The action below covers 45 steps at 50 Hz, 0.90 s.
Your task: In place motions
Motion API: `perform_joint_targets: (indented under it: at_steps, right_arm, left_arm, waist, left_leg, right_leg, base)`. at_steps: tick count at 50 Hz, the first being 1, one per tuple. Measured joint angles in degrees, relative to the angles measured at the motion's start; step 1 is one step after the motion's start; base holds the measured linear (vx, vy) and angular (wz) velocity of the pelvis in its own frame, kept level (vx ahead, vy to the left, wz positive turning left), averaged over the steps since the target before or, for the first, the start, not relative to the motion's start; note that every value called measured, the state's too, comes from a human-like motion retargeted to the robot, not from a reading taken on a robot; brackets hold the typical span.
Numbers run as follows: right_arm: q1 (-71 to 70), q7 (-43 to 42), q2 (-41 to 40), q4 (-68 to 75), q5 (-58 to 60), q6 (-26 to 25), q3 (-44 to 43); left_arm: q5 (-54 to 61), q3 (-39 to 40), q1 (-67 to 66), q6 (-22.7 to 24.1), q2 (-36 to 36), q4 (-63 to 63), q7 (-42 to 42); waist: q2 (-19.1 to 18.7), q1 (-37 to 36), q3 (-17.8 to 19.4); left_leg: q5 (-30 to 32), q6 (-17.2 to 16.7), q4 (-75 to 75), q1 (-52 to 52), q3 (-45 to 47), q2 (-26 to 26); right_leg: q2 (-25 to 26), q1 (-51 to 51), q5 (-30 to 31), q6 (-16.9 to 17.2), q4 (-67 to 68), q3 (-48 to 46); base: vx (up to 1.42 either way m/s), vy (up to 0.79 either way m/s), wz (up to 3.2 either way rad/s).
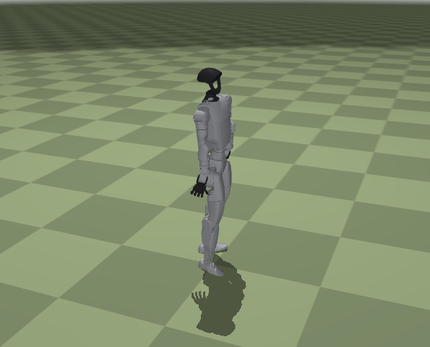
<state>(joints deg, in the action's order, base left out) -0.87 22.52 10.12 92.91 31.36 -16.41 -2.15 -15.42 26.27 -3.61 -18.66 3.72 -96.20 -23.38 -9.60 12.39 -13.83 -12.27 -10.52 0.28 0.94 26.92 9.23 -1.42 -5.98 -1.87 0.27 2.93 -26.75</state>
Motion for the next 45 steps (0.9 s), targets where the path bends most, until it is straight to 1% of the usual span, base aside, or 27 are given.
perform_joint_targets:
  at_steps: [2, 3, 5, 8, 10, 12, 15, 17, 18, 20, 21, 22, 23, 24, 25, 27, 28, 29, 30, 31, 32, 33, 35, 37, 39, 42, 45]
  right_arm:
    - [0.0, -1.9, -0.2, 0.8, -2.4, 0.1, -1.4]
    - [0.4, -2.1, -0.2, 0.8, -4.0, 0.8, -1.6]
    - [1.2, -1.2, -0.2, 0.3, -7.0, 2.3, -1.3]
    - [1.2, 0.3, -0.5, -0.4, -4.4, 2.3, -0.5]
    - [1.2, 1.1, -0.5, -1.1, 1.2, 2.0, -0.9]
    - [2.0, 1.8, -0.3, -2.2, 6.5, 2.4, -0.5]
    - [2.8, 1.5, 0.4, -3.8, 9.9, 3.7, 2.1]
    - [2.4, 1.0, 0.7, -4.1, 9.6, 3.9, 3.2]
    - [2.0, 1.0, 0.7, -4.1, 9.1, 3.9, 3.3]
    - [0.8, 2.1, 0.5, -4.0, 8.0, 4.1, 2.9]
    - [0.3, 3.0, 0.3, -4.3, 7.5, 4.2, 2.6]
    - [0.0, 3.8, 0.1, -4.7, 7.0, 4.5, 2.3]
    - [0.0, 4.3, -0.1, -5.4, 6.6, 4.9, 1.9]
    - [0.1, 4.7, -0.3, -6.1, 6.0, 5.4, 1.8]
    - [0.2, 5.0, -0.4, -7.0, 5.4, 6.1, 1.6]
    - [0.8, 5.4, -0.5, -8.3, 1.7, 7.7, 0.6]
    - [1.2, 5.7, -0.4, -8.8, -1.4, 8.7, -0.1]
    - [1.7, 6.3, -0.7, -8.9, -4.7, 9.8, -1.3]
    - [2.3, 7.1, -1.1, -9.0, -8.1, 10.9, -2.7]
    - [2.7, 7.7, -1.4, -8.7, -11.8, 11.3, -3.8]
    - [2.9, 8.1, -1.4, -8.1, -14.6, 11.3, -4.5]
    - [2.6, 8.0, -0.9, -7.2, -15.9, 10.6, -4.5]
    - [3.0, 7.6, -0.6, -5.3, -15.3, 9.0, -4.6]
    - [2.7, 6.2, 0.1, -3.1, -13.4, 7.8, -4.0]
    - [3.0, 4.4, 0.6, -1.2, -11.7, 6.9, -3.4]
    - [3.8, 3.6, 0.6, 0.3, -8.3, 5.3, -3.3]
    - [5.4, 3.0, 0.0, -0.3, -7.0, 5.3, -3.8]
  left_arm:
    - [-1.3, -1.3, 2.3, 0.5, 0.8, 2.3, -0.8]
    - [-1.7, -2.6, 3.6, 0.8, 1.5, 3.4, -1.3]
    - [-2.9, -5.7, 6.6, 1.3, 2.8, 6.0, -2.6]
    - [-5.2, -8.8, 8.5, 1.8, 4.3, 10.3, -2.2]
    - [-6.1, -11.0, 8.4, 2.7, 5.1, 11.7, -0.7]
    - [-6.2, -12.4, 7.2, 3.0, 5.1, 11.2, 1.2]
    - [-6.5, -10.8, 5.0, 1.9, 4.3, 8.8, 1.3]
    - [-6.1, -8.7, 4.0, 1.1, 3.3, 6.3, -1.1]
    - [-5.7, -7.5, 3.7, 0.5, 2.8, 5.1, -2.3]
    - [-4.2, -4.4, 3.1, -1.2, 1.7, 3.3, -3.6]
    - [-2.7, -3.3, 2.5, -1.4, 1.2, 2.7, -3.5]
    - [-1.0, -2.5, 1.9, -1.4, 0.8, 2.1, -3.6]
    - [0.7, -2.4, 1.2, -0.9, 0.6, 1.5, -3.9]
    - [1.9, -2.7, 0.8, -0.9, 0.8, 0.8, -4.7]
    - [2.8, -3.2, 0.6, -1.0, 1.1, 0.1, -5.7]
    - [1.3, -4.9, 1.4, -2.6, 1.8, -1.2, -7.1]
    - [-0.4, -5.6, 1.8, -3.6, 2.0, -1.2, -7.2]
    - [-1.9, -6.8, 1.9, -4.0, 2.2, -1.2, -7.2]
    - [-3.3, -8.3, 2.0, -4.2, 2.5, -1.2, -7.1]
    - [-4.4, -10.1, 1.9, -3.8, 2.5, -0.6, -7.5]
    - [-5.5, -11.6, 1.9, -3.3, 2.5, 0.0, -7.7]
    - [-6.3, -12.6, 1.8, -2.7, 2.4, 0.8, -7.9]
    - [-7.6, -14.9, 1.8, -1.8, 2.4, 1.8, -7.9]
    - [-9.2, -15.6, 2.8, -1.8, 2.4, 2.4, -8.1]
    - [-10.2, -15.7, 3.5, -2.1, 2.4, 2.9, -8.1]
    - [-9.3, -15.7, 4.1, -1.7, 2.3, 3.8, -7.8]
    - [-7.2, -14.9, 3.4, -0.7, 1.8, 4.7, -6.9]
  waist:
    - [0.2, 1.3, 0.2]
    - [1.2, 0.5, 1.4]
    - [4.2, -3.1, 5.2]
    - [7.3, -8.0, 9.2]
    - [8.2, -10.2, 9.5]
    - [8.2, -10.5, 8.3]
    - [7.6, -8.4, 7.5]
    - [6.6, -6.8, 7.9]
    - [6.0, -6.4, 8.2]
    - [4.8, -8.1, 8.7]
    - [3.9, -8.0, 9.1]
    - [3.2, -7.5, 9.6]
    - [2.9, -5.8, 10.2]
    - [4.4, -6.8, 10.8]
    - [6.7, -9.1, 11.2]
    - [9.9, -8.8, 13.0]
    - [11.7, -8.5, 13.9]
    - [11.5, -6.2, 14.9]
    - [10.2, -3.0, 16.0]
    - [7.1, 1.8, 17.6]
    - [5.4, 4.9, 18.7]
    - [6.5, 4.6, 18.8]
    - [5.5, 7.2, 20.1]
    - [4.8, 7.8, 20.6]
    - [4.5, 7.4, 20.7]
    - [4.9, 6.2, 20.3]
    - [4.5, 5.7, 19.5]
  left_leg:
    - [0.2, 3.5, 1.6, -4.1, -8.7, -2.4]
    - [0.3, 3.7, 2.3, -4.2, -9.3, -2.9]
    - [0.1, 4.2, 2.6, -1.8, -8.7, -4.4]
    - [-0.1, 4.8, 1.9, 1.5, -7.3, -6.3]
    - [-0.2, 5.4, 1.4, 2.1, -6.9, -7.4]
    - [-0.5, 5.9, 1.1, 1.8, -7.4, -8.2]
    - [-0.9, 6.4, 1.7, 1.0, -8.4, -8.7]
    - [-1.3, 6.5, 2.1, 0.7, -9.1, -8.3]
    - [-1.5, 6.5, 2.3, 0.5, -9.2, -7.7]
    - [-1.9, 6.7, 2.6, -0.2, -6.9, -5.7]
    - [-1.9, 6.7, 3.0, -0.8, -6.6, -4.3]
    - [-1.9, 6.9, 3.5, -1.4, -6.8, -3.2]
    - [-1.9, 7.2, 4.0, -1.9, -7.8, -2.9]
    - [-1.8, 7.6, 3.8, -1.5, -5.7, -4.1]
    - [-1.7, 8.0, 3.2, -0.7, -2.1, -6.1]
    - [-1.2, 9.1, 2.1, 0.4, -0.1, -9.8]
    - [-0.9, 9.5, 1.3, 1.1, 1.0, -11.8]
    - [-0.5, 9.7, 1.4, 1.3, -0.7, -11.5]
    - [-0.1, 9.9, 1.9, 1.2, -4.0, -10.0]
    - [0.2, 10.0, 3.2, 0.2, -9.4, -6.9]
    - [0.4, 10.1, 3.9, -0.4, -12.6, -5.3]
    - [0.7, 10.6, 3.6, 0.0, -11.6, -6.6]
    - [1.4, 11.0, 3.4, 0.4, -13.2, -5.5]
    - [1.9, 11.3, 3.0, 0.6, -12.7, -5.0]
    - [2.1, 11.6, 3.0, 0.7, -12.6, -4.6]
    - [1.9, 11.9, 3.6, 0.8, -13.0, -4.8]
    - [1.6, 11.6, 3.5, 1.3, -14.0, -4.3]
  right_leg:
    - [-0.8, -0.4, 0.6, 0.2, -0.6, -2.0]
    - [-1.4, 0.3, 0.9, 0.1, -0.7, -2.6]
    - [-2.6, 2.5, 1.5, -0.4, -0.8, -2.2]
    - [-4.4, 4.3, 2.3, 0.0, -0.2, -0.6]
    - [-5.4, 3.9, 2.5, 0.7, 0.4, 0.0]
    - [-6.1, 3.4, 2.6, 1.3, 0.9, -0.1]
    - [-6.6, 3.3, 2.2, 1.9, 2.0, -0.7]
    - [-7.3, 2.5, 2.1, 1.8, 5.4, -0.8]
    - [-7.5, 1.3, 2.8, 1.0, 8.1, -0.6]
    - [-7.1, -3.0, 5.9, -3.0, 16.3, 2.0]
    - [-6.2, -7.1, 8.1, -7.3, 22.8, 4.6]
    - [-5.6, -11.1, 9.6, -10.7, 29.2, 6.7]
    - [-5.8, -15.0, 10.0, -12.1, 35.5, 7.8]
    - [-6.4, -18.3, 9.9, -11.9, 39.6, 10.5]
    - [-7.3, -21.2, 9.5, -10.9, 42.4, 13.9]
    - [-9.0, -25.5, 9.2, -9.7, 42.6, 13.3]
    - [-9.9, -27.9, 9.1, -8.1, 41.2, 13.9]
    - [-10.4, -29.7, 9.5, -6.9, 38.3, 12.0]
    - [-10.6, -31.2, 10.1, -6.0, 34.7, 8.9]
    - [-9.9, -31.7, 10.9, -5.8, 29.0, 5.2]
    - [-9.3, -32.8, 11.1, -5.5, 23.7, 4.1]
    - [-8.9, -34.8, 10.2, -4.8, 19.2, 8.3]
    - [-8.3, -37.0, 8.9, -4.2, 10.4, 10.1]
    - [-8.5, -39.0, 7.8, -2.3, 4.5, 11.4]
    - [-8.8, -39.7, 7.2, -1.2, 2.3, 11.9]
    - [-10.3, -38.4, 7.6, -1.8, 5.3, 11.3]
    - [-11.0, -32.4, 9.4, -2.7, 9.2, 8.2]
  base:
    - [-0.11, 0.23, 0.95]
    - [-0.01, 0.27, 0.34]
    - [-0.04, 0.22, -0.23]
    - [-0.07, 0.18, -0.43]
    - [-0.03, 0.22, -0.19]
    - [0.09, 0.22, 0.06]
    - [0.08, 0.26, 0.18]
    - [-0.03, 0.26, 0.11]
    - [-0.11, 0.21, -0.31]
    - [-0.14, 0.14, -0.85]
    - [-0.10, 0.08, -0.60]
    - [-0.06, 0.07, 0.10]
    - [-0.06, 0.06, -0.29]
    - [-0.08, 0.04, -1.22]
    - [-0.12, 0.02, -1.57]
    - [-0.15, 0.02, -0.56]
    - [-0.12, 0.02, 0.75]
    - [-0.08, 0.03, 1.81]
    - [-0.04, 0.02, 3.19]
    - [-0.03, 0.01, 3.41]
    - [-0.03, 0.01, 2.23]
    - [-0.04, 0.02, 1.03]
    - [-0.05, 0.06, 0.72]
    - [-0.03, 0.07, 0.45]
    - [0.03, 0.01, 0.04]
    - [0.04, -0.01, 0.07]
    - [0.00, 0.00, 0.00]
